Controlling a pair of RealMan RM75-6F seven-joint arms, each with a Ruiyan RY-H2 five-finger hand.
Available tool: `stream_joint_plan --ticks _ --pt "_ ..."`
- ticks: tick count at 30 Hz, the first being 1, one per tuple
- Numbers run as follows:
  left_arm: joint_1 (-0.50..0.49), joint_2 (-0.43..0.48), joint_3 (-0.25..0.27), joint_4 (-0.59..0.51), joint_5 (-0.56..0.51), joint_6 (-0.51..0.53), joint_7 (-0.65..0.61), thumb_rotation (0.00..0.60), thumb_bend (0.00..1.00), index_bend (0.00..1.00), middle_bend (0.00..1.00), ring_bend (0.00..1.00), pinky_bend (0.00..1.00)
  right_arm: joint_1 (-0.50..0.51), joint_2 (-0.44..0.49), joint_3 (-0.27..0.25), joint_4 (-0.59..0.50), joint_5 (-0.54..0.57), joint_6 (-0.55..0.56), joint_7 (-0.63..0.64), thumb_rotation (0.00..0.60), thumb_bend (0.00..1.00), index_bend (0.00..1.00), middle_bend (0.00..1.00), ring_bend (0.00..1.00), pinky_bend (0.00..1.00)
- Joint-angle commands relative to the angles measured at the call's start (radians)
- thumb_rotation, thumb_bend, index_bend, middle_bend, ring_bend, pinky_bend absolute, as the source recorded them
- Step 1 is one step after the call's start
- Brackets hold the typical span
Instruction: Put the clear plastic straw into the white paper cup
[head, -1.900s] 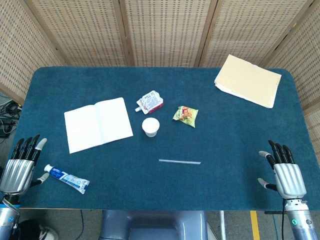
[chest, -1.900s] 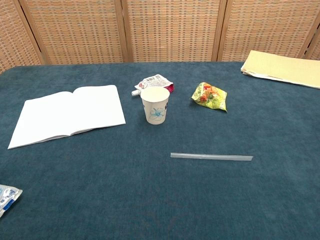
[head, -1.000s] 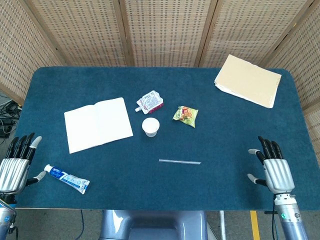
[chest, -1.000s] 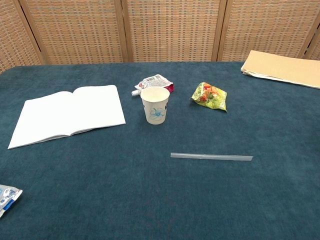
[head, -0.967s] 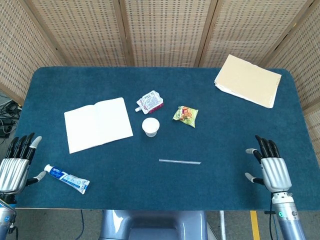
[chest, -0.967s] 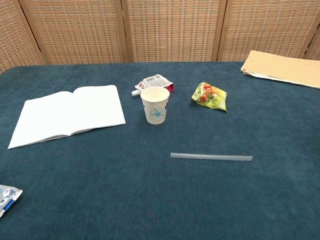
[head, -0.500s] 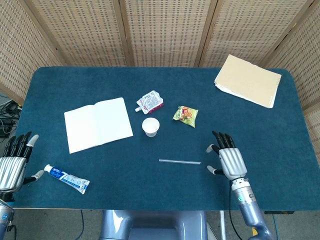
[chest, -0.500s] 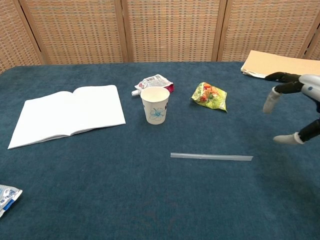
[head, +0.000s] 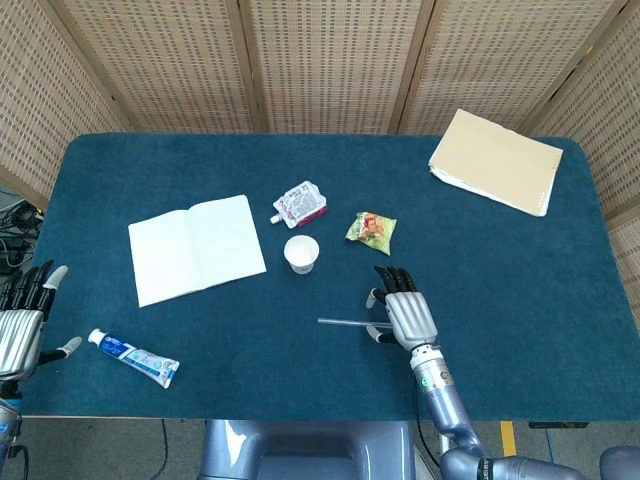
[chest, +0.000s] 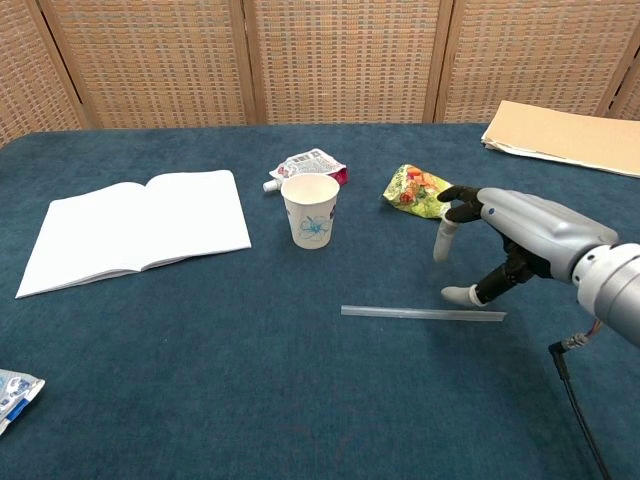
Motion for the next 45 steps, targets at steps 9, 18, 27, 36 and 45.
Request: stream_joint_plan --ticks 9,18,27,36,45 --pt "-0.006 -0.003 0.001 0.005 -0.010 -0.017 0.000 0.600 0.05 0.00 0.00 0.00 0.00 0.034 -0.063 0.003 0.080 0.035 -0.032 0.035 0.600 0.44 0.52 0.17 0.00 0.02" --pt "-0.006 0.000 -0.002 0.003 -0.015 -0.015 -0.002 0.600 0.05 0.00 0.00 0.00 0.00 0.055 -0.123 0.001 0.151 0.049 -0.050 0.073 0.600 0.44 0.55 0.19 0.00 0.02" --pt "-0.010 -0.001 -0.007 0.009 -0.029 -0.024 -0.010 0.600 0.05 0.00 0.00 0.00 0.00 0.079 -0.162 0.008 0.214 0.067 -0.079 0.097 0.600 0.44 0.55 0.19 0.00 0.02" --pt "-0.018 -0.008 -0.008 0.020 -0.041 -0.042 -0.009 0.600 0.05 0.00 0.00 0.00 0.00 0.095 -0.178 0.020 0.270 0.094 -0.109 0.118 0.600 0.46 0.56 0.20 0.00 0.02" --pt "-0.021 -0.011 -0.008 0.023 -0.046 -0.047 -0.008 0.600 0.05 0.00 0.00 0.00 0.00 0.100 -0.179 0.015 0.280 0.097 -0.115 0.128 0.600 0.48 0.57 0.21 0.00 0.02"
